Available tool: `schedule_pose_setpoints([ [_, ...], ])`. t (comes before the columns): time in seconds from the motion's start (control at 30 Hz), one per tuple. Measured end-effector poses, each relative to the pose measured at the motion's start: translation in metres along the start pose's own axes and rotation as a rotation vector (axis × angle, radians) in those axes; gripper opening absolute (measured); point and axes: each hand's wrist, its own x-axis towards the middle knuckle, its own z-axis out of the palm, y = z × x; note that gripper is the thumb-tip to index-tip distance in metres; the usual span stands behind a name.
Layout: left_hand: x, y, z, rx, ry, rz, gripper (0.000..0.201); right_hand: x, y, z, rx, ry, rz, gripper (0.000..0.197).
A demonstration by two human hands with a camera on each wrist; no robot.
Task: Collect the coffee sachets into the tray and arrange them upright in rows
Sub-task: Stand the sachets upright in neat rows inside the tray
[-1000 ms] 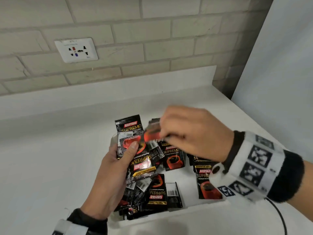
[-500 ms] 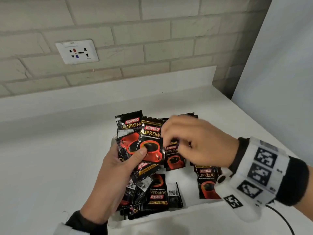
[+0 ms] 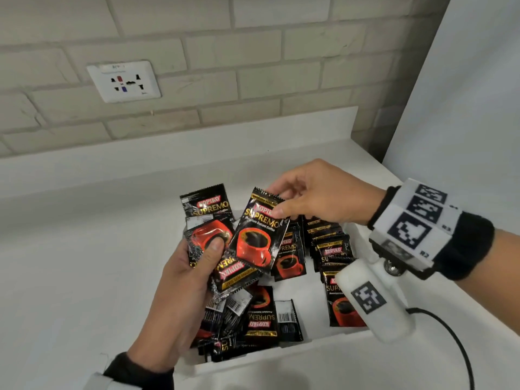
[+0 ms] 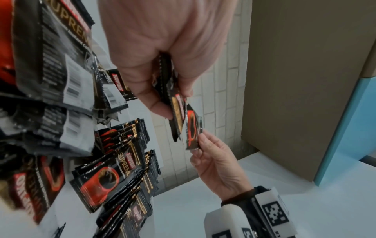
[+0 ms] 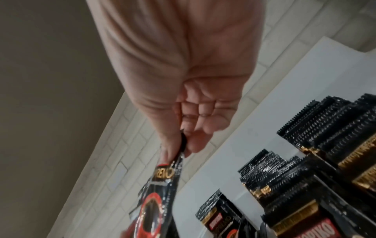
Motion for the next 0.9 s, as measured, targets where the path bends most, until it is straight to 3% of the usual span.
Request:
schedule_pose_setpoints([
  [0.07, 0.002, 0.001, -0.005, -0.022, 0.048, 0.017, 0.032, 0.002, 0.003, -0.007, -0.033, 0.029, 0.006, 0.014],
  [0.13, 0.003, 0.004, -0.01, -0.019, 0.068, 0.031, 0.024, 0.003, 0.009, -0.013, -0.098, 0.063, 0.022, 0.012],
  [0.3, 0.005, 0.009, -0.017, -0.018, 0.094, 0.054, 0.023, 0.007, 0.028, -0.003, -0.395, -0.046, 0.089, 0.009],
  [0.5, 0.005, 0.009, -0.014, 0.004, 0.071, 0.044, 0.028, 0.006, 0.037, 0.024, -0.683, -0.178, 0.031, 0.014],
  [0.67, 0.005, 0.009, -0.014, 0.026, 0.074, 0.049, 0.028, 0.013, 0.042, 0.032, -0.755, -0.201, -0.048, 0.003],
  [0.9, 0.005, 0.008, -0.016, 0.038, 0.069, 0.048, 0.029, 0.014, 0.043, 0.034, -0.842, -0.192, -0.08, 0.01],
])
